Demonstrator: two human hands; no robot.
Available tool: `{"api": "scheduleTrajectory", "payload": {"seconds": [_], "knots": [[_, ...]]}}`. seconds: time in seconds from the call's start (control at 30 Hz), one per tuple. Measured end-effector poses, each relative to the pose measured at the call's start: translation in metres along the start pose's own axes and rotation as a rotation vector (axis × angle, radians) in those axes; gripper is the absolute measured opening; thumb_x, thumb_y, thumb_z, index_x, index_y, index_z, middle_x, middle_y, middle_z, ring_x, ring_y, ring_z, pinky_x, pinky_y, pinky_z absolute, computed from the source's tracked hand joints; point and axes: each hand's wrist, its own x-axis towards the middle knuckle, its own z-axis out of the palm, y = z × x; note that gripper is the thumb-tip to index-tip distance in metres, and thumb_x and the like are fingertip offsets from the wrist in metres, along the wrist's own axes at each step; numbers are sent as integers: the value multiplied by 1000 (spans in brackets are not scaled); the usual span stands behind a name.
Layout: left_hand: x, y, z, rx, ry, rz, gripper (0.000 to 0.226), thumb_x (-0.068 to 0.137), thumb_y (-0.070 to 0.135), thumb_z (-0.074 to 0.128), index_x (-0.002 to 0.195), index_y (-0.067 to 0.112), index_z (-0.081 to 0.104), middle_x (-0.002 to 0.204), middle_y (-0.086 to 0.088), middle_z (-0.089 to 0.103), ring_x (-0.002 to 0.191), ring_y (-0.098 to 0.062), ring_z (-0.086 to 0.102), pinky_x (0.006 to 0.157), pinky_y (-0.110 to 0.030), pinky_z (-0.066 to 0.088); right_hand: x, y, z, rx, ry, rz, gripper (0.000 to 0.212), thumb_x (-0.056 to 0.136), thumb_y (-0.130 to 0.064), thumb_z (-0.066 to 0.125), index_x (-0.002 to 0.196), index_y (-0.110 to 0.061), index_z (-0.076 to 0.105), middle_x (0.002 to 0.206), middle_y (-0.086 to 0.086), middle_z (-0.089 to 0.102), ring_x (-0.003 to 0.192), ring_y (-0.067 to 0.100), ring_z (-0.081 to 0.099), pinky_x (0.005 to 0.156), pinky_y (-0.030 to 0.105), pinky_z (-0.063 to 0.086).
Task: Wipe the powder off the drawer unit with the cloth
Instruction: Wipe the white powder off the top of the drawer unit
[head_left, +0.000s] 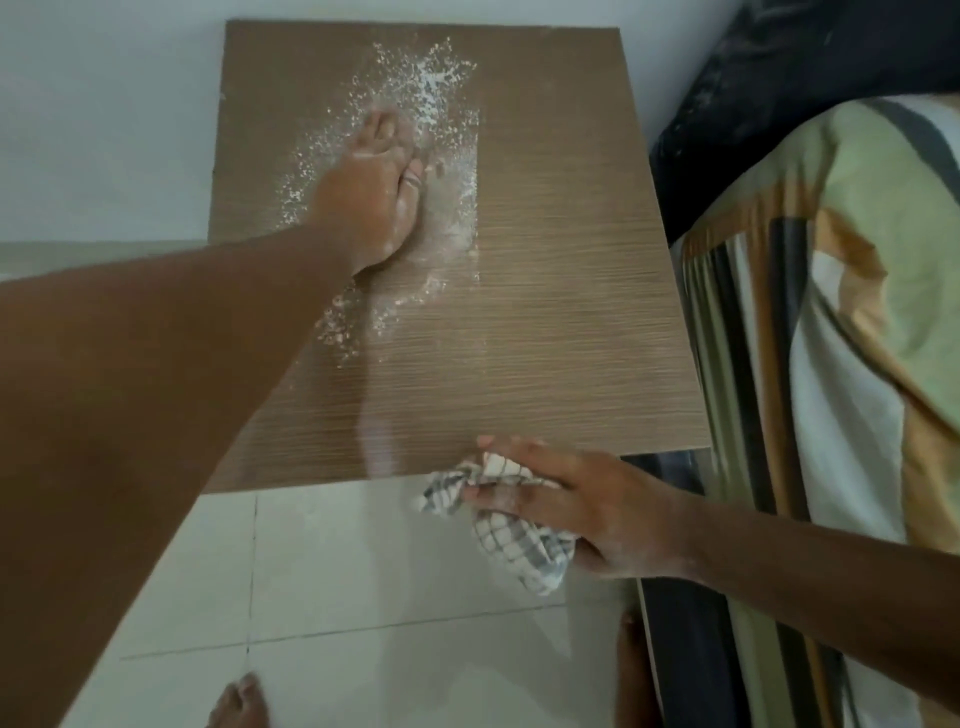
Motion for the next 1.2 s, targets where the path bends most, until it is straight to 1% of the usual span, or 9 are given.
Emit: {"api": "scheduleTrajectory", "payload": {"seconds": [0.1,0.23,0.37,0.5,0.6,0.7,0.87,1.1,1.2], "knots": [[12,-37,-9,54,5,-27,53,107,25,28,153,-1,30,162,-22,22,155,-34,11,128,-42,8,52,22,-24,53,256,91,64,91,-12,69,149,-10,44,143,18,49,107,24,64,73,33,60],[15,-60,-2,57,4,-60,54,107,27,28,155,3,28,164,-17,22,154,-30,15,127,-43,9,120,82,-68,-19,461,285,60,89,-11,60,147,-7,49,121,15,59,93,16,59,75,30,58],[16,-66,3,65,38,-62,53,105,29,29,152,4,36,162,-14,29,153,-27,23,126,-41,15,178,150,-106,30,614,493,64,89,-15,59,150,-19,45,123,9,59,101,19,61,83,37,60],[17,-66,4,50,39,-49,52,106,26,30,152,2,36,162,-15,28,153,-27,22,127,-41,15,219,203,-141,-14,733,679,69,90,-13,64,154,-19,38,130,8,53,118,15,50,102,24,46],[17,-67,4,51,35,-51,52,106,25,30,152,2,35,162,-15,27,153,-27,21,127,-41,15,239,241,-156,-76,620,926,82,95,-33,65,160,-15,18,152,16,36,139,27,36,117,31,34],[17,-66,2,42,35,-53,53,105,27,28,151,2,36,161,-15,29,153,-27,22,126,-42,18,252,261,-156,-273,349,1142,84,101,-65,32,160,-11,10,167,22,6,154,44,3,127,51,3],[17,-66,1,36,39,-44,52,105,25,31,150,0,38,161,-17,30,153,-27,22,127,-41,18,275,258,-144,-331,285,1079,76,101,-67,13,161,-21,10,167,24,-4,154,43,-6,125,52,-4],[17,-66,2,48,44,-40,51,106,24,34,150,0,38,161,-16,31,153,-27,24,126,-43,20,272,223,-132,-285,157,679,52,102,-52,38,150,-32,42,158,11,30,144,34,29,120,59,27],[17,-65,1,39,55,-44,50,106,23,36,150,0,38,160,-17,32,152,-27,24,126,-42,19,260,203,-119,-322,93,578,59,102,-47,43,154,-22,36,161,14,27,147,35,26,119,60,29]]}}
